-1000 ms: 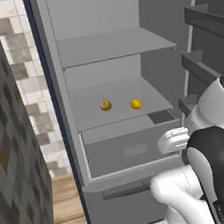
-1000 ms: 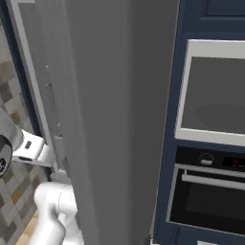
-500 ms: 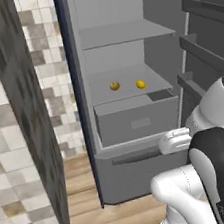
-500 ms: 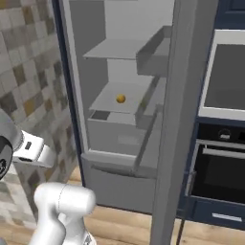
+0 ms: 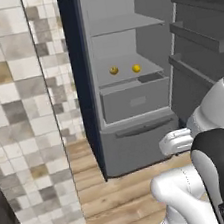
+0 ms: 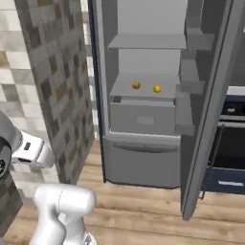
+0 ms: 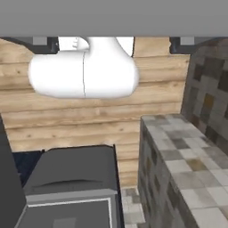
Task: Place the ketchup and condiment bottle from the counter to the top shelf of the fridge. If the existing items in the fridge are on the top shelf, move them to other shelves.
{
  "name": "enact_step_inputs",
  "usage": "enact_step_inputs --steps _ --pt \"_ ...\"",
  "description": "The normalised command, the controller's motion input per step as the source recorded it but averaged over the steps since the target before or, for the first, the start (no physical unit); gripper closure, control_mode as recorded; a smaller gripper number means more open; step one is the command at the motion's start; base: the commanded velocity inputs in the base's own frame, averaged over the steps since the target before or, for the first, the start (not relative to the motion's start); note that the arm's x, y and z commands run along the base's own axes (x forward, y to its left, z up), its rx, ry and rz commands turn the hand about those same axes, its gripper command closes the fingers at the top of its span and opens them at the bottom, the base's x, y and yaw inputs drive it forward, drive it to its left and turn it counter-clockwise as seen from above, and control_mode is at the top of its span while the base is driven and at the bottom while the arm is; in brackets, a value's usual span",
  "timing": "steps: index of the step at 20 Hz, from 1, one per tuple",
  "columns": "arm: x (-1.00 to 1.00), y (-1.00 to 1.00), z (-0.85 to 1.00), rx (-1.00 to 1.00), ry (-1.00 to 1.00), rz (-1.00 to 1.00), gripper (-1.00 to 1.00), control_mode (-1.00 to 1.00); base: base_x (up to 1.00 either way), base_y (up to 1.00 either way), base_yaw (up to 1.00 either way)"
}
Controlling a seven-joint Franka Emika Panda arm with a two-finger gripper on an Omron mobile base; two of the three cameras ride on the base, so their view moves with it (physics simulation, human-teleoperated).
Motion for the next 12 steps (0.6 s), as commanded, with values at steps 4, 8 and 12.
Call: enact_step_inputs --steps 4,8,12 --pt "0.00 0.00 0.00 0.00 0.00 0.00 -1.00 1.00 -0.34 0.17 -0.87" --pt "0.00 0.00 0.00 0.00 0.00 0.00 -1.00 1.00 -0.03 0.11 -0.99" --pt "0.00 0.00 0.00 0.00 0.00 0.00 -1.00 1.00 0.00 0.06 -1.00"
